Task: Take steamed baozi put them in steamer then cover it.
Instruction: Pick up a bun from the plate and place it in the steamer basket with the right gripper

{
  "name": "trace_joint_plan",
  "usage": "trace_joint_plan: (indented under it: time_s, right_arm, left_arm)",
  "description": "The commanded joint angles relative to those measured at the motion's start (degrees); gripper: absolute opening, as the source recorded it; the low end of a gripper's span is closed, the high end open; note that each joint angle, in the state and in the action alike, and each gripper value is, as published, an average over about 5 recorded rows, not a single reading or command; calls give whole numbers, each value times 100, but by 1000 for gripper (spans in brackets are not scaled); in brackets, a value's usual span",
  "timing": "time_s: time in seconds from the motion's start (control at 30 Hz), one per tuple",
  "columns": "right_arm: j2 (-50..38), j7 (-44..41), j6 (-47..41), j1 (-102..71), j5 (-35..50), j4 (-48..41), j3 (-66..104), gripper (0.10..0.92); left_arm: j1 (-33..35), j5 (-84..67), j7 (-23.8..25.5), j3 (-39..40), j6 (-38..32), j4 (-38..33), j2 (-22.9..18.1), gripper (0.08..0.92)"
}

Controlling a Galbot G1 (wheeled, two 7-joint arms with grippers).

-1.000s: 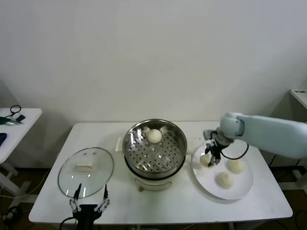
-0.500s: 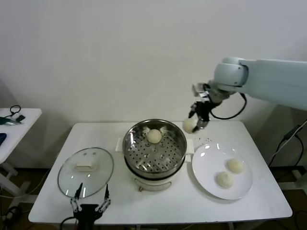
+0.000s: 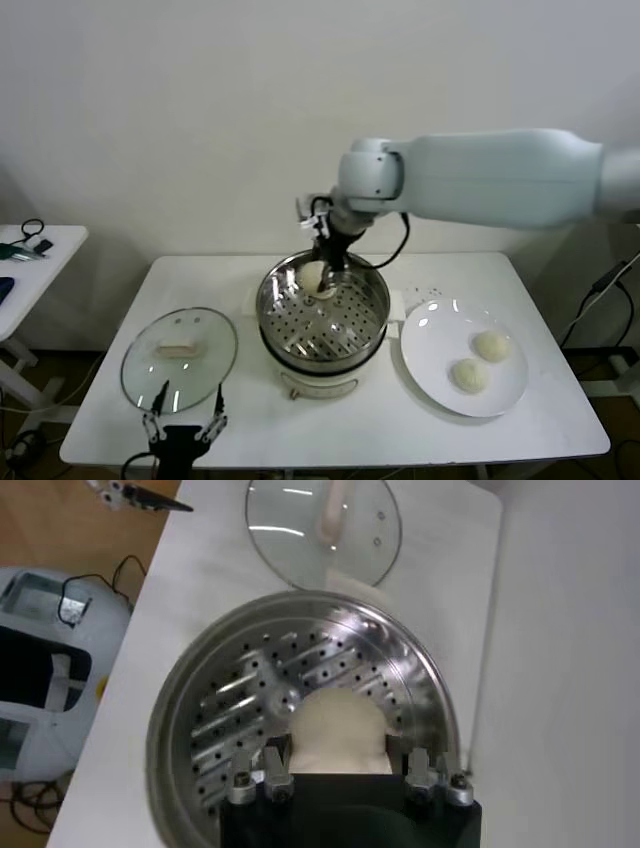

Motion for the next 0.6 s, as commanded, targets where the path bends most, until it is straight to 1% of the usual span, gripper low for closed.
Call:
trace_joint_plan:
  time_s: [0.03,0.23,0.5,0.6]
  right_arm:
    - [810,310,-213,-1171,-462,-969,178,636]
    - [979,301,-190,-1435,-538,-1252,185,634]
    - [1089,322,-192,-1562,-570,-1358,198,635]
    - [1053,317,-160,-1522,-585,-1313,221,665]
  left_arm:
    - [-7,-23,-7,-14,-4,27,14,823]
    - [-47,-74,-5,-24,11,72,27,823]
    - [-89,-105,15,-22,45,98,25,823]
    - [-96,-108,20,-16,53,98,15,823]
